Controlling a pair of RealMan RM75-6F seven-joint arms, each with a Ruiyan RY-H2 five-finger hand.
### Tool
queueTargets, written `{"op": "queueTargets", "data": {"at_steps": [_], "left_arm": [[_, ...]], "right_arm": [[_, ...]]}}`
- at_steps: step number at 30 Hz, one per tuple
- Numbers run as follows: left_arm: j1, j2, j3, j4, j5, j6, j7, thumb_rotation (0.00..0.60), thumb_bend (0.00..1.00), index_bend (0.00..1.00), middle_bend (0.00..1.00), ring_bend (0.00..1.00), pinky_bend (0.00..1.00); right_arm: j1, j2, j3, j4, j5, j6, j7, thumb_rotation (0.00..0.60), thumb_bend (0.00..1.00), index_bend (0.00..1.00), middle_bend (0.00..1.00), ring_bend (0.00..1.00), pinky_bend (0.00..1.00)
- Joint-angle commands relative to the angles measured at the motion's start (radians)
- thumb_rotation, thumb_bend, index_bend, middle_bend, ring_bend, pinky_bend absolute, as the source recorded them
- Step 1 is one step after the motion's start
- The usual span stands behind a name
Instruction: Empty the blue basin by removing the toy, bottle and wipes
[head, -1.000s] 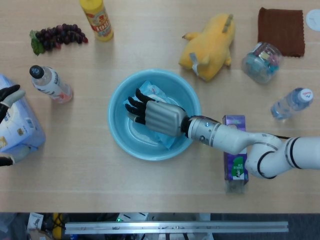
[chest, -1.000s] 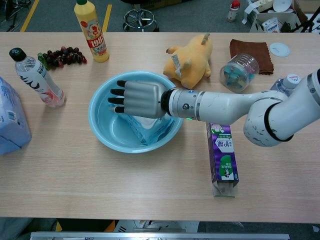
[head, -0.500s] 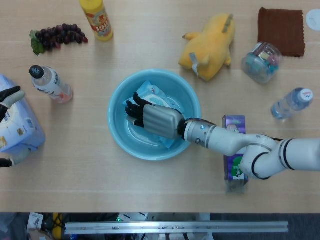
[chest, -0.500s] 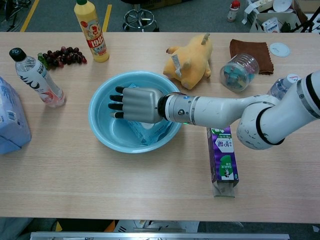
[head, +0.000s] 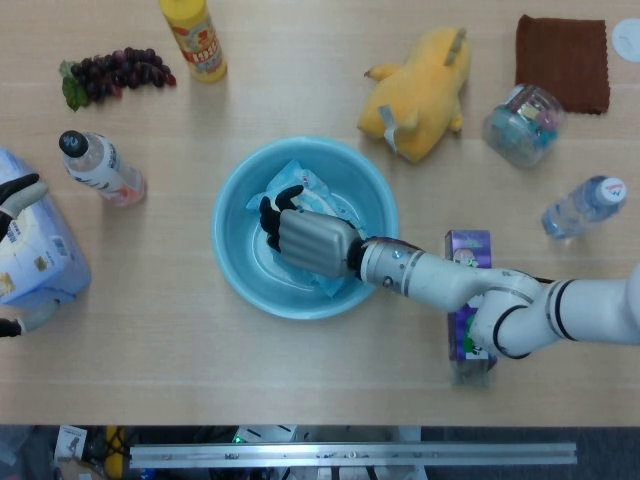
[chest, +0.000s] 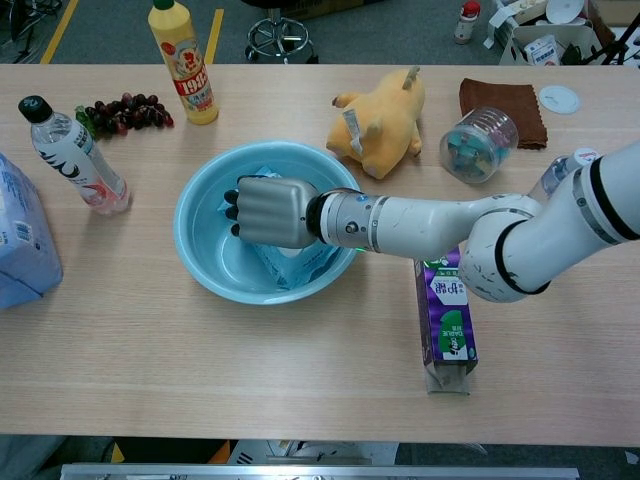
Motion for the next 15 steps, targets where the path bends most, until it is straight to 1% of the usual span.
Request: {"op": "queueTargets", "data": {"at_steps": [1, 3, 6, 11, 15], "left_arm": [[0.000, 0.000, 0.001, 0.001, 0.002, 0.001, 0.000, 0.600, 0.23, 0.04, 0.03, 0.00, 0.13], [-0.001, 0.000, 0.001, 0.000, 0.003, 0.001, -0.001, 0.600, 0.23, 0.04, 0.03, 0.00, 0.13], [-0.002, 0.001, 0.001, -0.002, 0.003, -0.001, 0.000, 0.600, 0.23, 0.04, 0.03, 0.00, 0.13], [-0.003, 0.003, 0.003, -0.007, 0.007, -0.001, 0.001, 0.600, 0.23, 0.04, 0.03, 0.00, 0.13], [-0.003, 0.006, 0.003, -0.011, 0.008, 0.000, 0.004, 0.600, 0.23, 0.04, 0.03, 0.00, 0.13]], "right_arm": [[-0.002, 0.006, 0.000, 0.002, -0.015, 0.003, 0.027, 0.600, 0.13, 0.64, 0.53, 0.44, 0.54], [-0.003, 0.011, -0.002, 0.003, -0.028, 0.005, 0.047, 0.600, 0.16, 0.68, 0.57, 0.48, 0.59], [-0.006, 0.019, 0.001, 0.003, -0.043, 0.013, 0.075, 0.600, 0.19, 0.72, 0.59, 0.52, 0.62], [-0.010, 0.035, 0.006, -0.005, -0.069, 0.029, 0.120, 0.600, 0.22, 0.76, 0.62, 0.58, 0.66], [-0.014, 0.047, 0.005, -0.006, -0.093, 0.040, 0.148, 0.600, 0.22, 0.77, 0.63, 0.59, 0.67]]}}
